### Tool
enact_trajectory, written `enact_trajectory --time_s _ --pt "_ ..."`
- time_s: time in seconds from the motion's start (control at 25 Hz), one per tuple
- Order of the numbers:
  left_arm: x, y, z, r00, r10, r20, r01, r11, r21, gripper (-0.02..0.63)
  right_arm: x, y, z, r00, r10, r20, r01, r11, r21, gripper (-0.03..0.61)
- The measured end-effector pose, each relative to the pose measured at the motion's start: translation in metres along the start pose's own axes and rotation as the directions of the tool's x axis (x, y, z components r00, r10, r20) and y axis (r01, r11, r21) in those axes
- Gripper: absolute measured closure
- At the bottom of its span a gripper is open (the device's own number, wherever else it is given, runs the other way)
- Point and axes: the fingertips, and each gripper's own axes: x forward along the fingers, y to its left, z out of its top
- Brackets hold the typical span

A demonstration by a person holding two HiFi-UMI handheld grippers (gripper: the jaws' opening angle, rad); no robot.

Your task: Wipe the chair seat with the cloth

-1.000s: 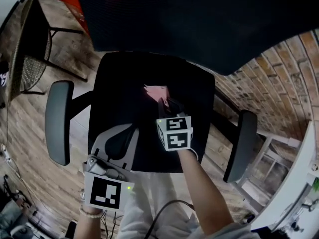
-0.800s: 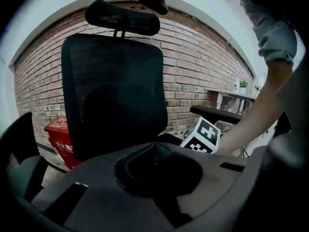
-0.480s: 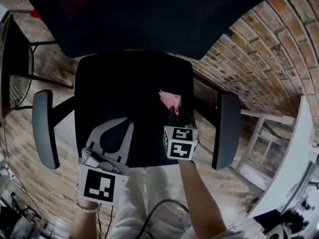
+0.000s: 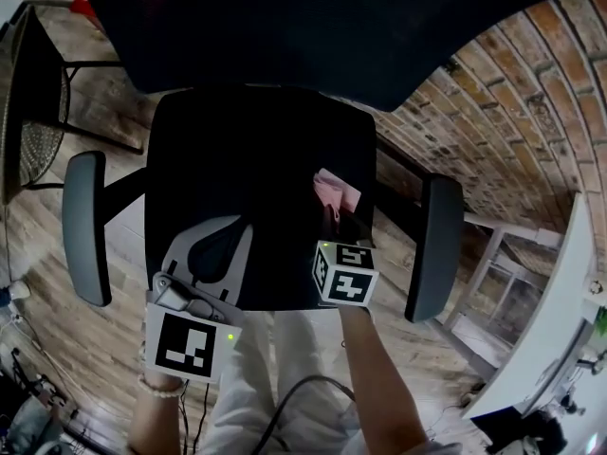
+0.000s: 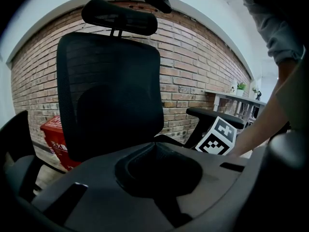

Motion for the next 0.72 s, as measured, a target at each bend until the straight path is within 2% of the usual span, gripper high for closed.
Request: enact_trajectory --time_s 0.2,0.4,0.56,0.72 --pt "-0.018 0.015 -0.009 0.999 0.049 -0.02 -0.05 0.998 -0.031 0.595 0.009 0.041 0.0 0.995 0.095 -0.034 -0.096 0.995 -0.04 0.524" --pt "-0.039 0.033 -0.021 0.994 0.099 -0.034 -0.101 0.993 -0.06 0.595 0.013 0.097 -0.001 0.978 0.199 -0.061 -0.205 0.973 -0.103 0.525" --pt "-0.058 0.051 -0.03 0.99 0.139 -0.033 -0.142 0.987 -0.079 0.595 0.013 0.148 -0.003 0.957 0.279 -0.081 -0.288 0.947 -0.143 0.525" --pt "-0.08 0.068 -0.044 0.981 0.189 -0.037 -0.191 0.976 -0.102 0.595 0.013 0.202 -0.008 0.926 0.364 -0.105 -0.378 0.903 -0.203 0.524"
